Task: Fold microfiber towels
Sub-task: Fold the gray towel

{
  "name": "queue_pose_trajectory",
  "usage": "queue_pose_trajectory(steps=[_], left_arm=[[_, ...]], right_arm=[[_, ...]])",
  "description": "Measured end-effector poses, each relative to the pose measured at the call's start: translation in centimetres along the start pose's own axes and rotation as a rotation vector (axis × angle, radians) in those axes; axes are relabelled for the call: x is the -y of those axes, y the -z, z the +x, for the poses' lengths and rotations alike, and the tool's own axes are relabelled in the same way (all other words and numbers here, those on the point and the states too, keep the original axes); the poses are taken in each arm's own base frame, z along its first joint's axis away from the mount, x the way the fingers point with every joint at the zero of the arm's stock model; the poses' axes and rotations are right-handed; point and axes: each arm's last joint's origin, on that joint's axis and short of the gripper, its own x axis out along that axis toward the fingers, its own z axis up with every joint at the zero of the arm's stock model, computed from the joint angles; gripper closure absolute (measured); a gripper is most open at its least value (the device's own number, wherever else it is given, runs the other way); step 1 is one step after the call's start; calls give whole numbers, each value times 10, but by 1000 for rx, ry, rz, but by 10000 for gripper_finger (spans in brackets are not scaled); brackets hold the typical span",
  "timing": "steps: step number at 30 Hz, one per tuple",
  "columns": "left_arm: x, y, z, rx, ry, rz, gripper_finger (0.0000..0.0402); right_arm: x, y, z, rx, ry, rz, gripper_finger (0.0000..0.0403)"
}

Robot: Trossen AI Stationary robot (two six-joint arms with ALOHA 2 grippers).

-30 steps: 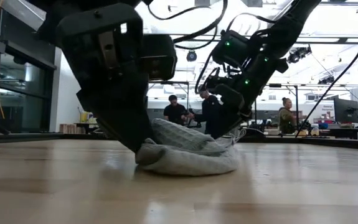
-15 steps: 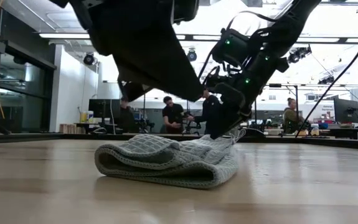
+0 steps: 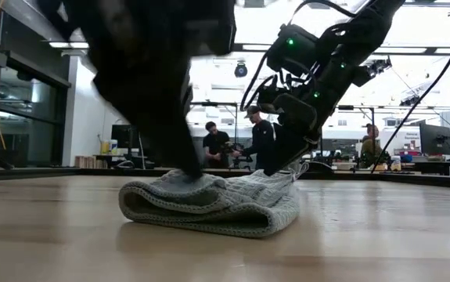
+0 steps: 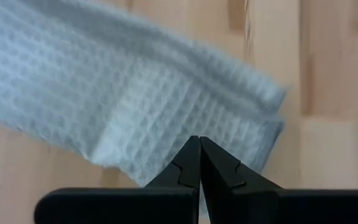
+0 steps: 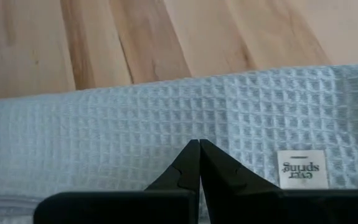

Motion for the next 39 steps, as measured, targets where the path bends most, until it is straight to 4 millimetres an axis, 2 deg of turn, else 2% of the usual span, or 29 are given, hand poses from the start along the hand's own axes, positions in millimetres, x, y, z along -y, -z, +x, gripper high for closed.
queue_pose_trajectory(steps=[2, 7, 22, 27, 31, 39], left_arm=[[0, 5, 12, -37, 24, 5, 401], [0, 6, 22, -52, 82, -1, 401], [-16, -18, 27, 91, 130, 79, 401], [-18, -23, 26, 115, 128, 88, 401], [-9, -31, 21, 134, 139, 130, 401], [0, -46, 3, 52, 20, 208, 401]], right_arm=[[-3, 1, 0, -1, -5, -6, 401], [-7, 1, 0, 5, -12, 6, 401], [-4, 0, 0, 30, 64, 11, 401], [-3, 0, 0, 35, 90, 22, 401], [0, 3, 0, -10, 82, 60, 401], [6, 6, -1, -47, 94, 65, 401]])
